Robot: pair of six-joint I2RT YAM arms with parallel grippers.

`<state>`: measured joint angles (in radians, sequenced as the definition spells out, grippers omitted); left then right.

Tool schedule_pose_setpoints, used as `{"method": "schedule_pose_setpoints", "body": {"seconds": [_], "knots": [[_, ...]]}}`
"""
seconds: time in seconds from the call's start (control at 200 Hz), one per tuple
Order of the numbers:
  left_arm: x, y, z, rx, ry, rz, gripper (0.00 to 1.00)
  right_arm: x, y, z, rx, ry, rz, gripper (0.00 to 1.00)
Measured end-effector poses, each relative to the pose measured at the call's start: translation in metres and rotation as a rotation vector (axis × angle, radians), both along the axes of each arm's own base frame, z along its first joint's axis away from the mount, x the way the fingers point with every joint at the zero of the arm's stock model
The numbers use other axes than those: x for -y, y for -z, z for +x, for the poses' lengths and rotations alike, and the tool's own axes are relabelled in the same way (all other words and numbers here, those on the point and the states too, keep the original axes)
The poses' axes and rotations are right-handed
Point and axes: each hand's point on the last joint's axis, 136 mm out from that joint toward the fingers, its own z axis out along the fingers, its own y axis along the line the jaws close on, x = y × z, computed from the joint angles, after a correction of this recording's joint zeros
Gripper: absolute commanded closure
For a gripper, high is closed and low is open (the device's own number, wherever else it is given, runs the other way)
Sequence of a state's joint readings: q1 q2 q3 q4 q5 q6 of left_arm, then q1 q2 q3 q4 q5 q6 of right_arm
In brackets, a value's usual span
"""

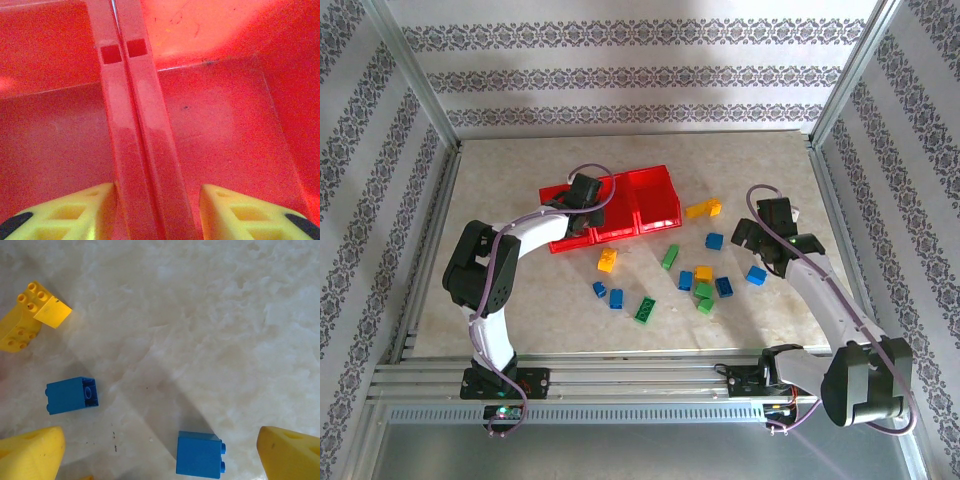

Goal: Sort the legos into containers by color
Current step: Move the container to the top-center of the table.

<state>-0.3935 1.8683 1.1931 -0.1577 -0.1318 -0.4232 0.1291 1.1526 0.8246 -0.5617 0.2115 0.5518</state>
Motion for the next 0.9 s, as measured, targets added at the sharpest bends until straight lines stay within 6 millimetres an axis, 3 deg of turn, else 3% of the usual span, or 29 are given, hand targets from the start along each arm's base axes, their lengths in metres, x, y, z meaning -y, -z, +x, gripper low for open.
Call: {"method": "schedule_pose_setpoints", "body": {"seconds": [0.48,0.69,0.899], "knots": [[0.003,0.000,0.006,0.006,0.028,0.018,0.53,-0.012,0.015,0.023,-0.082,-0.023,0.024,0.02],[0.004,-0.004,0.009,0.014,0.034,0.017,0.45,-0.014,0.024,0.025,-0.113,-0.028,0.029,0.04],[0.005,-0.009,0.009,0.019,0.035,0.016,0.33,-0.016,0.021,0.033,-0.107,-0.033,0.037,0.08]]}}
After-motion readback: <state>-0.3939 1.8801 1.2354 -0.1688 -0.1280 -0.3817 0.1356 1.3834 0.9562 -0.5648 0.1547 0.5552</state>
